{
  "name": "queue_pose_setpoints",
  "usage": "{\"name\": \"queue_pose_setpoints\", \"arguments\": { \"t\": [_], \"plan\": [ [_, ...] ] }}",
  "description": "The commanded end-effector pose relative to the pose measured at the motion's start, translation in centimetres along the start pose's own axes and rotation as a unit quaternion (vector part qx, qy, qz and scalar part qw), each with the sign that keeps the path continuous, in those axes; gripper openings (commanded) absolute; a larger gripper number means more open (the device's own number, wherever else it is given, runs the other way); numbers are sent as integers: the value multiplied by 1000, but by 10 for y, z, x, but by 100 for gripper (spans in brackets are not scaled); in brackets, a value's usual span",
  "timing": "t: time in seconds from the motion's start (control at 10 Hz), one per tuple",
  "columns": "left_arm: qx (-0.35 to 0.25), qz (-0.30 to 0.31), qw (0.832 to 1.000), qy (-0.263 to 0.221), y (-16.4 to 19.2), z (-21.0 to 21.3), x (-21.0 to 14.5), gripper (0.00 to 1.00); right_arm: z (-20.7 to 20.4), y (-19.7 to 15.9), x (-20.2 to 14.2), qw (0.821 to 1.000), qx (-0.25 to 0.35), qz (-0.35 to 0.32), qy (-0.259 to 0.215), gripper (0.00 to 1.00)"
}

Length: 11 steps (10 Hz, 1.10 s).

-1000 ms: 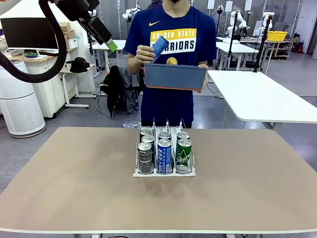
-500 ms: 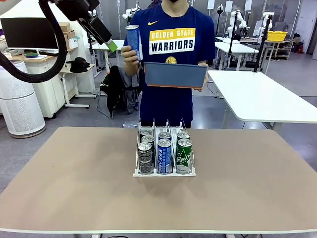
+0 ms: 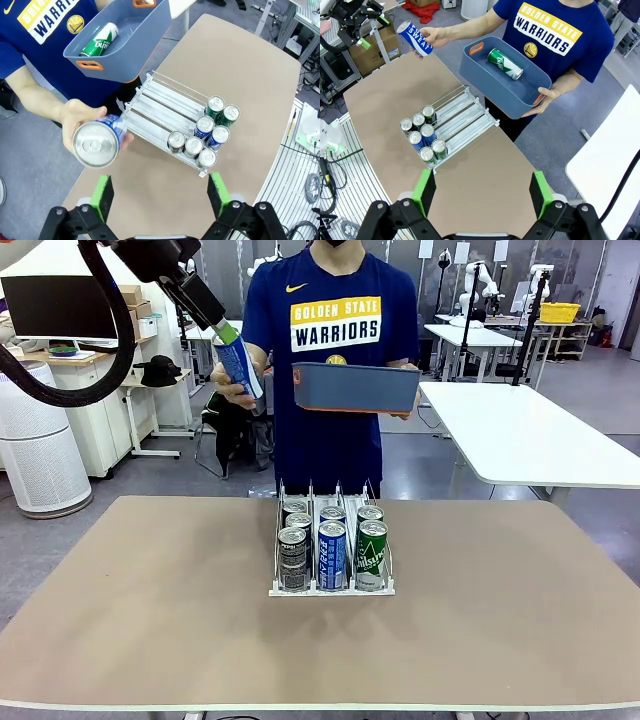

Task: Fill the beverage cans into the dispenser.
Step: Pick up the Ionic drink handed by the human.

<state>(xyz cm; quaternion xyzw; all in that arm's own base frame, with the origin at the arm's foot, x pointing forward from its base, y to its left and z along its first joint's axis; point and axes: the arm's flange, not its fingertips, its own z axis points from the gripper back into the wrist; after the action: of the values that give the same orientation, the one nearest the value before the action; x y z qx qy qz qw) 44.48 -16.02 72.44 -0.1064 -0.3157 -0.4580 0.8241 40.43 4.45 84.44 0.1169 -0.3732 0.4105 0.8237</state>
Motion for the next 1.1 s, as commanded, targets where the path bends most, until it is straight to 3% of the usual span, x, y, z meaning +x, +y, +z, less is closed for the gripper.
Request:
{"name": "queue_pose_setpoints", "arguments": {
  "t": [0.0, 1.0],
  "plan": [
    [1, -3, 1000, 0, 0, 0, 0, 100, -1, 1, 0, 1000, 4, 0, 0, 100],
    [1, -3, 1000, 0, 0, 0, 0, 100, -1, 1, 0, 1000, 4, 0, 0, 100]
  ]
}}
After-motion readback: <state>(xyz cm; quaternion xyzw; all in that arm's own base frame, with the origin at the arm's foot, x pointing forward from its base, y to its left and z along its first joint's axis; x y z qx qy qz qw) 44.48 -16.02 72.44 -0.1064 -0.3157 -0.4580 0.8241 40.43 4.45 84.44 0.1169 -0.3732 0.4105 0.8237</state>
